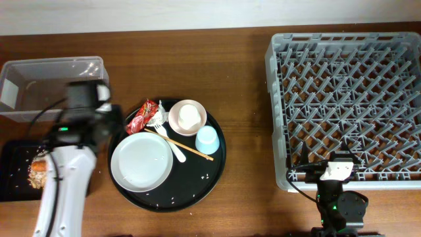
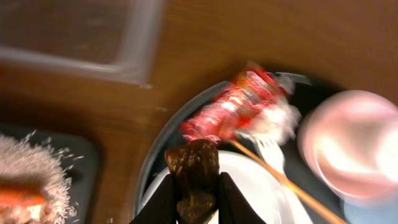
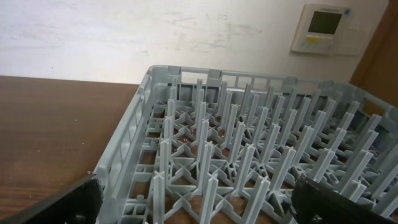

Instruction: Sort waste into correct bins and load items into the dishwasher rack

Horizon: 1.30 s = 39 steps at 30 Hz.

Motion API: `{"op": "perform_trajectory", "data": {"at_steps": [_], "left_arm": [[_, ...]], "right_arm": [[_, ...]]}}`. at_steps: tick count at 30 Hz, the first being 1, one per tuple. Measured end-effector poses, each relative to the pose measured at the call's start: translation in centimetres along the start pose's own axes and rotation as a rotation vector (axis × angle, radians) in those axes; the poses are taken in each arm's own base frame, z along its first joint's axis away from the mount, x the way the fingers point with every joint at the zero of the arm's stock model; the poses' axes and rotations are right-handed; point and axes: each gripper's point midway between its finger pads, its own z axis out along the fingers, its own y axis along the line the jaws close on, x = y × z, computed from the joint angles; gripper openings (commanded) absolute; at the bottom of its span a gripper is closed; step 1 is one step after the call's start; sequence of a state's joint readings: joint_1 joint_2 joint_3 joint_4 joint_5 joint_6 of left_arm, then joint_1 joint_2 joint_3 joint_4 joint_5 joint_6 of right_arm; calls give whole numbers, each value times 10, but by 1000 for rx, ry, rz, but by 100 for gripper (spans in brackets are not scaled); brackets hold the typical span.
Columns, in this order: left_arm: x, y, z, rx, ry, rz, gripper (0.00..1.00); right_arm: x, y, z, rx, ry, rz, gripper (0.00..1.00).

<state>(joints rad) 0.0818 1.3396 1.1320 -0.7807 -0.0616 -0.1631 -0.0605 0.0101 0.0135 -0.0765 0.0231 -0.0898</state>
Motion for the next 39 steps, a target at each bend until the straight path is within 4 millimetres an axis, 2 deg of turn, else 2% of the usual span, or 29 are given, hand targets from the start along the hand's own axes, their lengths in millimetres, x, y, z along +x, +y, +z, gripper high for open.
{"op": "perform_trajectory", "data": {"at_steps": [3, 4, 5, 9, 10, 11, 13, 15, 18, 25, 28, 29, 30, 31, 32, 34, 35, 37, 39], "left_arm": [[-1, 91, 13, -151, 22, -294, 15], [7, 116, 19, -198, 50, -377, 15], [17, 132, 28, -228, 85, -439, 15], [43, 158, 55, -272, 191, -553, 15], [49, 163, 59, -282, 212, -573, 33], [57, 170, 66, -293, 243, -599, 43], [65, 176, 72, -304, 272, -627, 43], [67, 176, 73, -304, 277, -629, 48], [67, 176, 73, -301, 277, -631, 48], [59, 141, 78, -85, 294, -626, 45], [40, 114, 65, 87, 241, -584, 43], [31, 104, 56, 150, 210, -558, 50], [23, 94, 48, 213, 181, -530, 73], [4, 69, 23, 362, 100, -456, 86], [-2, 57, 14, 418, 75, -426, 99], [-12, 22, -8, 573, 44, -359, 99], [-12, 7, -14, 630, 48, -331, 96], [-9, -27, -23, 733, 79, -272, 82], [-3, -53, -27, 785, 104, -198, 81]], "right_arm": [[0, 0, 0, 0, 0, -1, 99], [0, 0, 0, -1, 0, -1, 99], [0, 0, 0, -1, 0, 0, 99], [0, 0, 0, -1, 0, -1, 99], [0, 0, 0, 0, 0, -1, 99], [0, 0, 0, 0, 0, 0, 99], [0, 0, 0, -1, 0, -1, 99], [0, 0, 0, -1, 0, 0, 99], [0, 0, 0, 0, 0, -1, 99], [0, 0, 0, -1, 0, 0, 99], [0, 0, 0, 0, 0, -1, 99], [0, 0, 0, 0, 0, -1, 99], [0, 0, 0, -1, 0, -1, 99], [0, 0, 0, -1, 0, -1, 99], [0, 0, 0, -1, 0, 0, 99], [0, 0, 0, -1, 0, -1, 99], [0, 0, 0, 0, 0, -1, 99], [0, 0, 0, -1, 0, 0, 99], [0, 0, 0, 0, 0, -1, 99]]}}
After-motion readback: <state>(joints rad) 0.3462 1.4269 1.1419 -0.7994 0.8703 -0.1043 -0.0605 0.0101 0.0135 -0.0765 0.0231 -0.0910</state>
